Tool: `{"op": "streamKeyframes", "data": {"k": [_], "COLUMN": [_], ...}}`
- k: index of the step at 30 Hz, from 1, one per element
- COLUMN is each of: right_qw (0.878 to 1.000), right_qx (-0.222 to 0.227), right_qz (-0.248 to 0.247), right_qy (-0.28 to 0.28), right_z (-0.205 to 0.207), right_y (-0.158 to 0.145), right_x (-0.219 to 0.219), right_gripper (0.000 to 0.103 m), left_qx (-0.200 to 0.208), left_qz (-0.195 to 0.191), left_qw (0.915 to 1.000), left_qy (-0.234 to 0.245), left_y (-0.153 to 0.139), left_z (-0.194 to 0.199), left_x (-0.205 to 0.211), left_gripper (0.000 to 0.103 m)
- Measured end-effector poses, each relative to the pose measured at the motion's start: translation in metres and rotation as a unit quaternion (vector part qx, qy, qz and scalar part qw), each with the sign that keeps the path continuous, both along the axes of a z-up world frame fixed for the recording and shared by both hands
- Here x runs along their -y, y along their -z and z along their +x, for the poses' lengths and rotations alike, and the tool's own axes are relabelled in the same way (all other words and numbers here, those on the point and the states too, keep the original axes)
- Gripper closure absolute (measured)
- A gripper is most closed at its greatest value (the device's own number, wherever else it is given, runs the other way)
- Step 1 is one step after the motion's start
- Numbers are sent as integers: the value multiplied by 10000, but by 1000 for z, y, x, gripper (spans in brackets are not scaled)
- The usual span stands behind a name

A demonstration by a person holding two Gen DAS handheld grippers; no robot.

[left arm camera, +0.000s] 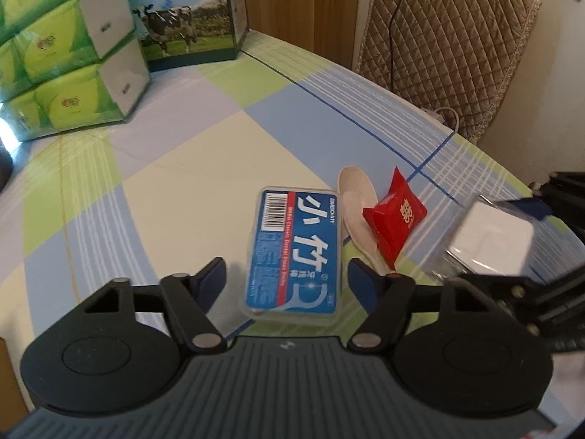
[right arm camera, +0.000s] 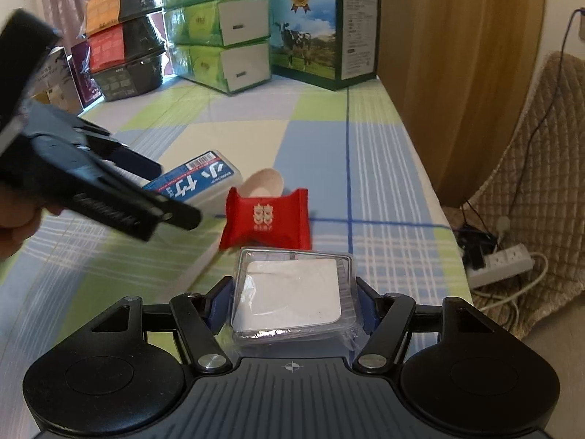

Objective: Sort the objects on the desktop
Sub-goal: 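Grasp the clear plastic box with the right tool while the left tool grasps the blue toothpick box, then carry the toothpick box with the left tool while the right tool carries the clear box toward the cardboard box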

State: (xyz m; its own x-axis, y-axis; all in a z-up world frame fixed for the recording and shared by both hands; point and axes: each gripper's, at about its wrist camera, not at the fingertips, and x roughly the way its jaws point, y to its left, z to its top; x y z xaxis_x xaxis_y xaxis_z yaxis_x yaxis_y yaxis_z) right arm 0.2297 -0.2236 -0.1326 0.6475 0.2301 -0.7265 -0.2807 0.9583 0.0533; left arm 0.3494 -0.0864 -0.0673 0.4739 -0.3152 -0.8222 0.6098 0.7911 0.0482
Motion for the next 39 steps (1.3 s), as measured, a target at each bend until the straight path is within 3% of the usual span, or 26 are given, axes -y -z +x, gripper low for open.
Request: {"op": "streamKeyframes", "data": {"k": [2,5,8,14,18,22,25,33,39], "right_qw": [10000,10000,9999,9993,9985,9996,9999,9998,9998], "right_qx": [2,-60,-110,-318,-424,-268,-157,-168,-183], "right_qz": [-45,-73,-38,173,321,68,-29,-106,-61], "right_qy": [-6,19,71,61,159,-5,15,-18,18], "right_z": [-4,-10,-23,-79,-124,-163,-177,-170,-170], "right_y": [-1,-3,-7,-12,-15,-12,-7,0,3], "right_x": [-1,-2,-1,-7,-15,-33,-39,-39,-37], "right_gripper": [39,39,39,39,39,39,39,26,26], "left_qx": [-16,-73,-123,-174,-119,-13,-1,65,117], "left_qz": [66,96,105,-204,-204,-98,-242,-235,-336], "left_qw": [10000,9999,9990,9939,9903,9869,9830,9835,9831], "left_qy": [0,-46,-421,-1074,-1371,-1611,-1818,-1791,-1796], "left_y": [3,2,-4,-16,-16,-6,-5,-2,2], "left_z": [-1,-10,-32,-129,-203,-249,-262,-263,-258], "left_x": [2,0,-11,-48,-73,-86,-96,-94,-95], "left_gripper": [51,52,52,52,52,52,52,51,51]}}
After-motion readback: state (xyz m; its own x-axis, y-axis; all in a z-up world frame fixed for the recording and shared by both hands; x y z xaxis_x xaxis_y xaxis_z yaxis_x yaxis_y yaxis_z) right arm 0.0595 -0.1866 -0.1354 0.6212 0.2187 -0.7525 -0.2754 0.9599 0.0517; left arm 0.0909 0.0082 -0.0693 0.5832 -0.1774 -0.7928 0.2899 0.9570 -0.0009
